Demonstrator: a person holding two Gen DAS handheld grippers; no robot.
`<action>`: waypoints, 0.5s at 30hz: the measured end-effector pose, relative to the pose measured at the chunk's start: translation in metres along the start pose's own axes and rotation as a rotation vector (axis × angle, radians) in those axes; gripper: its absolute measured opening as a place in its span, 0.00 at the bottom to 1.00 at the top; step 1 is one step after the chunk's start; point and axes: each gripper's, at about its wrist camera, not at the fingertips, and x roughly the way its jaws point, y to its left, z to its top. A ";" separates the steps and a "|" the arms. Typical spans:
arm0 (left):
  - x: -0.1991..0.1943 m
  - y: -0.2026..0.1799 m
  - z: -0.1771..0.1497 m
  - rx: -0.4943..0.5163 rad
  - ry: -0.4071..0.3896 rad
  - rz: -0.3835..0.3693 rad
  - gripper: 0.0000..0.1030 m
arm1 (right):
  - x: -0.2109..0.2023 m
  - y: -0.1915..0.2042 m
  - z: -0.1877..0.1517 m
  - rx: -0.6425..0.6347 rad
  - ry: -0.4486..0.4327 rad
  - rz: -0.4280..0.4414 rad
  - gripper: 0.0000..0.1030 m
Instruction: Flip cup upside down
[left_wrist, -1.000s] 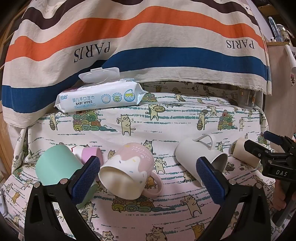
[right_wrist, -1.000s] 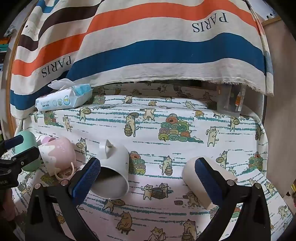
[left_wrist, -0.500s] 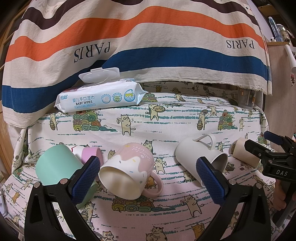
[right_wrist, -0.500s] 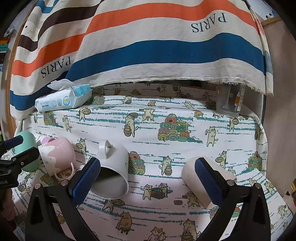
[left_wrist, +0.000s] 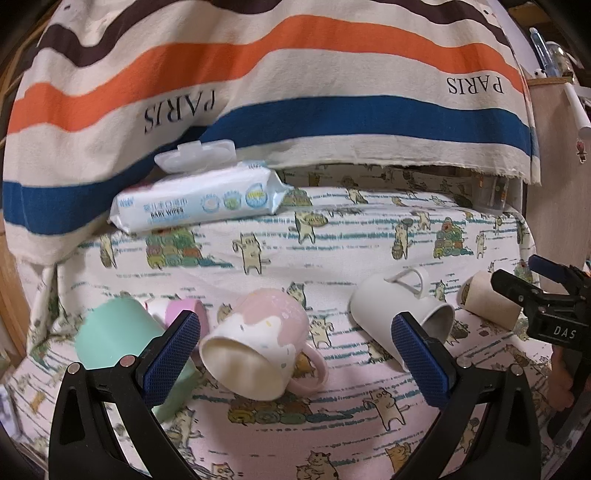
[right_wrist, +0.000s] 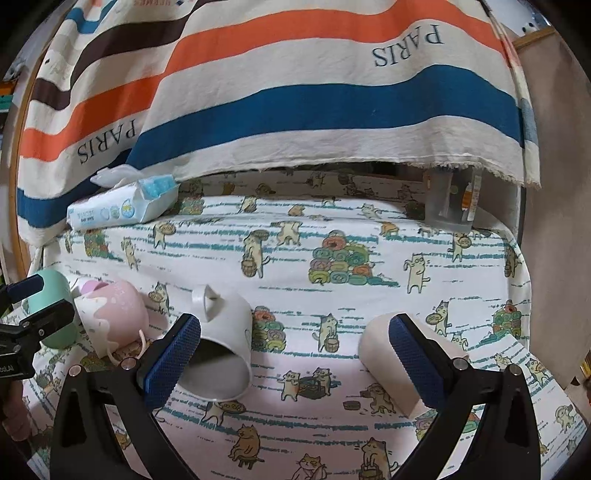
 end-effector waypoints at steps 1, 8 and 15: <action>-0.003 0.002 0.005 -0.012 -0.004 -0.005 1.00 | -0.002 -0.002 0.002 0.004 -0.012 -0.004 0.99; -0.017 0.003 0.037 -0.020 -0.055 -0.027 1.00 | -0.017 -0.021 0.016 0.094 -0.076 0.019 1.00; -0.015 -0.003 0.057 -0.030 -0.094 -0.035 1.00 | -0.028 -0.028 0.021 0.114 -0.114 0.011 1.00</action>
